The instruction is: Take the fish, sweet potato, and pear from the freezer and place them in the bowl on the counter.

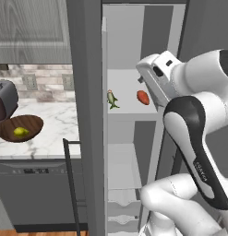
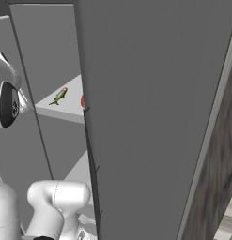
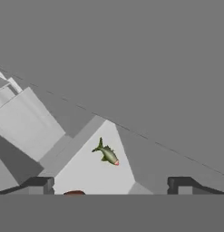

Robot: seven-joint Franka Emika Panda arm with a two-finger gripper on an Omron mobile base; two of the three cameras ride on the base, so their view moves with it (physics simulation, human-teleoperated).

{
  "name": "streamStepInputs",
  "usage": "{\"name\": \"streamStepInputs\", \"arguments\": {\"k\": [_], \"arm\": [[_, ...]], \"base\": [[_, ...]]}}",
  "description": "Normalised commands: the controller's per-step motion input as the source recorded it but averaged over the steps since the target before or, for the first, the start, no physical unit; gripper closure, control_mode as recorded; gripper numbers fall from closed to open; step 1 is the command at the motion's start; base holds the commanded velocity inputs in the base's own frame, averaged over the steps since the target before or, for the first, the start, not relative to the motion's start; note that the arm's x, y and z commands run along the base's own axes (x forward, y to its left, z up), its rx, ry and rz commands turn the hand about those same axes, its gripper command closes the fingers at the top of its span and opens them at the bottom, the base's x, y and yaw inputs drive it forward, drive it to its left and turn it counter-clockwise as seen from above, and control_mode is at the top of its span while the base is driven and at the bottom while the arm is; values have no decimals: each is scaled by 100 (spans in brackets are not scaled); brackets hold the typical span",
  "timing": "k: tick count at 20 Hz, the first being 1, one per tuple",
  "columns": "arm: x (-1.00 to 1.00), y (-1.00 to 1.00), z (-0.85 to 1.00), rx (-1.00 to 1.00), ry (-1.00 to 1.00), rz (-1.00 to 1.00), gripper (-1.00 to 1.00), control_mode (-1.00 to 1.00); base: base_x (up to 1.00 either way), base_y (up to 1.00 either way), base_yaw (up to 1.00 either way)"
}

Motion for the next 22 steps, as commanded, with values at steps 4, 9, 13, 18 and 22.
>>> {"name": "streamStepInputs", "arguments": {"k": [4,9,13,18,22], "arm": [[7,0,0,5,0,-38,-100,-100],[6,0,0,10,0,-44,-100,-100],[-1,-10,2,22,0,-31,-100,-100],[-28,-34,21,30,0,-5,-100,-100],[-54,-16,12,24,0,0,-100,-100]], "base": [[0,0,0],[0,0,0],[0,0,0],[0,0,0],[0,0,0]]}}
